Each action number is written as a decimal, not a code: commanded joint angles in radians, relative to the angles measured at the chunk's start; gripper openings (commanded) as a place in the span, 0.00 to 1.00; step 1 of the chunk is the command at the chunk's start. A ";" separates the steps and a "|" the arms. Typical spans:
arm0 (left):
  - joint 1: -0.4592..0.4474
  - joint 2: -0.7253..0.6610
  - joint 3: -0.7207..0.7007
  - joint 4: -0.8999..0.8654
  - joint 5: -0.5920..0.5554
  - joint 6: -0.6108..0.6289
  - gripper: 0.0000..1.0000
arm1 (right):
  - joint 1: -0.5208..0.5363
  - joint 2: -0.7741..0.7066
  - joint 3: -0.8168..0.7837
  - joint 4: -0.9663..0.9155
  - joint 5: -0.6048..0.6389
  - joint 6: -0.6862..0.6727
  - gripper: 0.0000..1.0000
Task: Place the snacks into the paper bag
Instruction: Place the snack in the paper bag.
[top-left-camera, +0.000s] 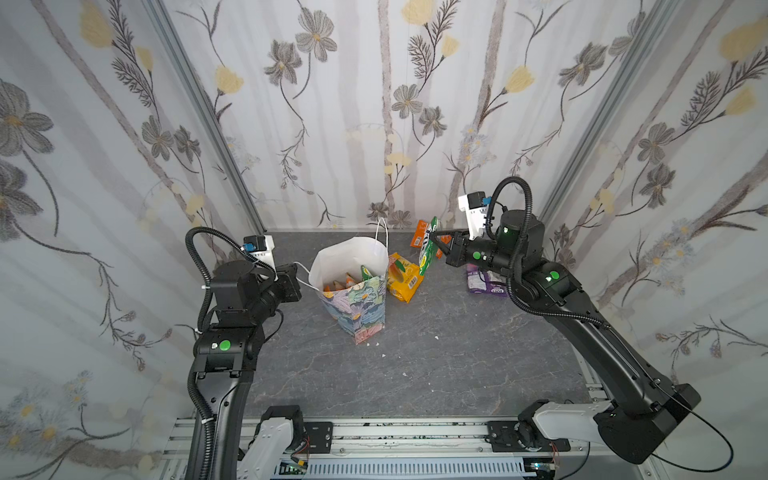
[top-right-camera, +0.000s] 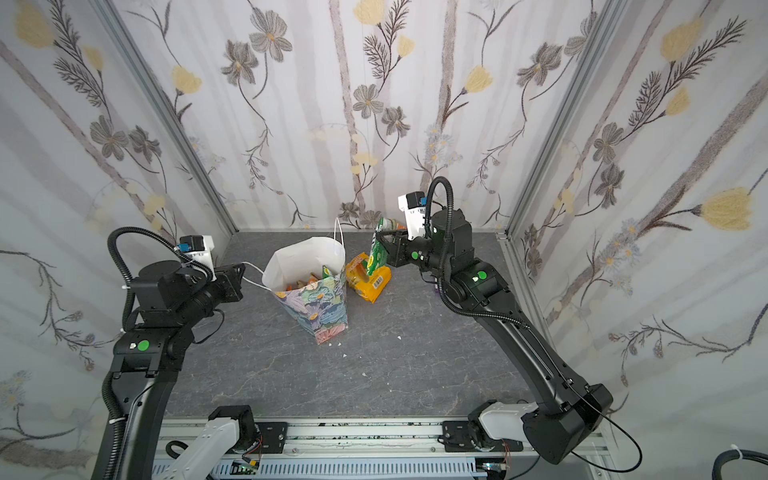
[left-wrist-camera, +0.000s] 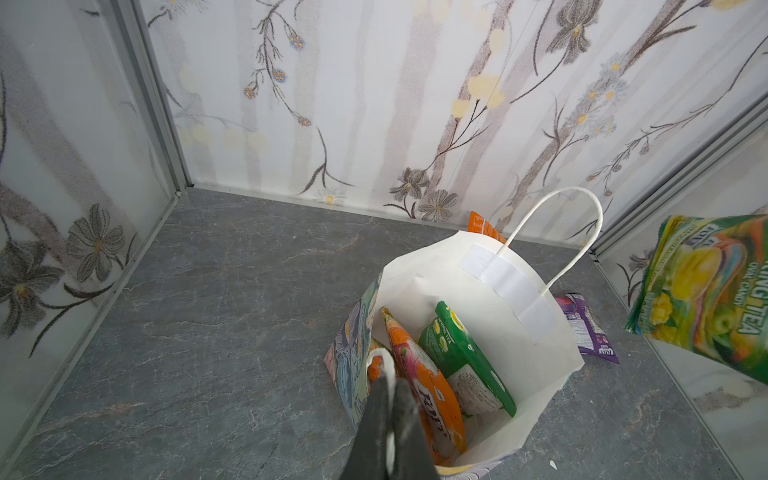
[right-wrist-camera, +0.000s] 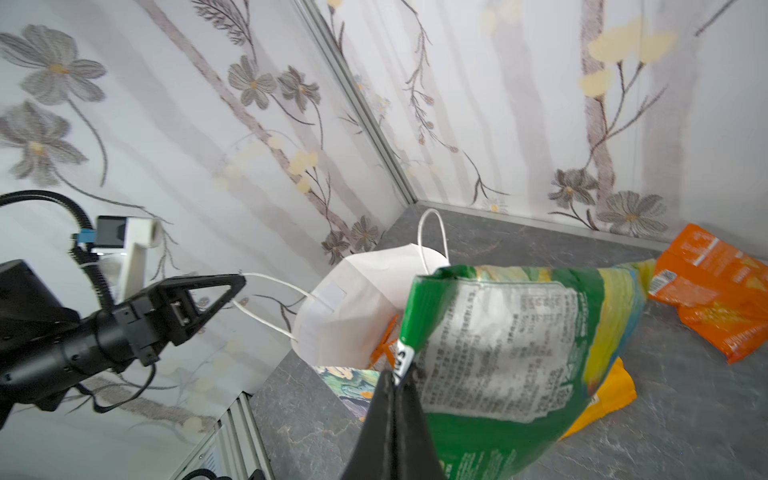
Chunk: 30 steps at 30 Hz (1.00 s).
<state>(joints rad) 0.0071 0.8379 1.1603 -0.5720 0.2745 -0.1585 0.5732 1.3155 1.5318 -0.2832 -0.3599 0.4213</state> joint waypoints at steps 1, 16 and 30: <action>0.001 -0.001 0.016 0.058 0.005 -0.006 0.00 | 0.024 0.023 0.089 0.031 0.009 -0.035 0.00; 0.000 -0.003 -0.008 0.074 0.014 -0.018 0.00 | 0.175 0.209 0.379 -0.017 0.003 -0.071 0.00; 0.001 -0.007 -0.014 0.057 -0.009 -0.003 0.00 | 0.235 0.454 0.591 -0.084 -0.093 -0.064 0.00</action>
<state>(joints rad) 0.0074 0.8341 1.1492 -0.5510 0.2771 -0.1646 0.8005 1.7458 2.0811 -0.3759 -0.4007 0.3660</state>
